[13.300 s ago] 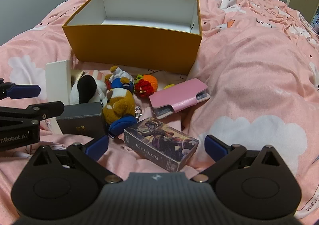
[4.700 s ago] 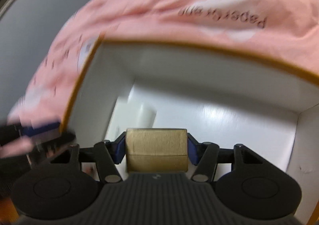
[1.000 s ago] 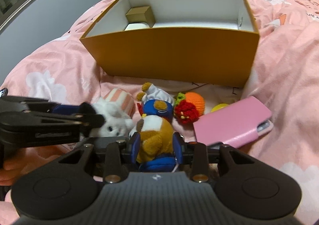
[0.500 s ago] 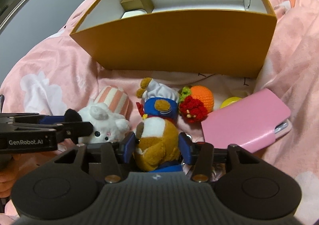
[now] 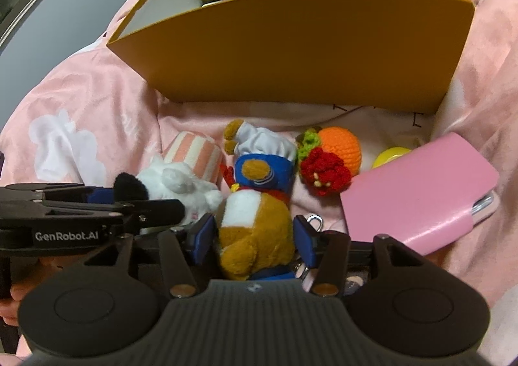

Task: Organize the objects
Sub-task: 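Carry both plush toys into the orange box and lower them inside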

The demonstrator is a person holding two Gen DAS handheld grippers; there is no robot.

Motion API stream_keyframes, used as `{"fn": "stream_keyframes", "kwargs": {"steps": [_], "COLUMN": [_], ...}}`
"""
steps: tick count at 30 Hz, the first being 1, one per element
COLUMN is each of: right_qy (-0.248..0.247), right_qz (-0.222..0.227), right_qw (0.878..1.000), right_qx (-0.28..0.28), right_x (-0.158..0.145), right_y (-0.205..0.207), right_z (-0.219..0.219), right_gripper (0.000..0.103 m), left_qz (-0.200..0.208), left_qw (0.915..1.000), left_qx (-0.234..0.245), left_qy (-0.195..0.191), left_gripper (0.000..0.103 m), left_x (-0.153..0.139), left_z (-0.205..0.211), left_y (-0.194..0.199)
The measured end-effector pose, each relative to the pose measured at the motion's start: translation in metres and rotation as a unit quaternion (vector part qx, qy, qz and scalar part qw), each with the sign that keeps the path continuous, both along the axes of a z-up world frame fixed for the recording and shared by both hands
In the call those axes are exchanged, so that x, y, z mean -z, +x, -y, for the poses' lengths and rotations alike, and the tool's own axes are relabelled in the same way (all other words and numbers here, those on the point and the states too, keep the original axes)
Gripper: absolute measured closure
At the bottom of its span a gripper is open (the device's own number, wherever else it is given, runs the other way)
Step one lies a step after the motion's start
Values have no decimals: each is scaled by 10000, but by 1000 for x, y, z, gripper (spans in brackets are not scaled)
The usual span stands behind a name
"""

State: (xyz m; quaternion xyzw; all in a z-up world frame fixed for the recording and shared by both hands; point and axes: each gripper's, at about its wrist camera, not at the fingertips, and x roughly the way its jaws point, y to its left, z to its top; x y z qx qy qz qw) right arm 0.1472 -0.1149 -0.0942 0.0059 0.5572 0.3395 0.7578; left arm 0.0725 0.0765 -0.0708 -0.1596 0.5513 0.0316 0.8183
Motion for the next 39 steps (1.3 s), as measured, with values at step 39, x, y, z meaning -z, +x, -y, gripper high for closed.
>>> {"fn": "stream_keyframes", "kwargs": {"steps": [39], "right_qy": [1291], "right_qz": [1663], "right_qw": [9769], "right_qx": [366], "right_x": [-166], "right_y": [74], "right_z": [3], "right_gripper": [57], "left_qz": [2420], "left_qw": [9691], "left_qx": [5], "left_qy": [482], "left_gripper": [46], "left_x": [-152], "left_z": [-26], "left_y": [46]}}
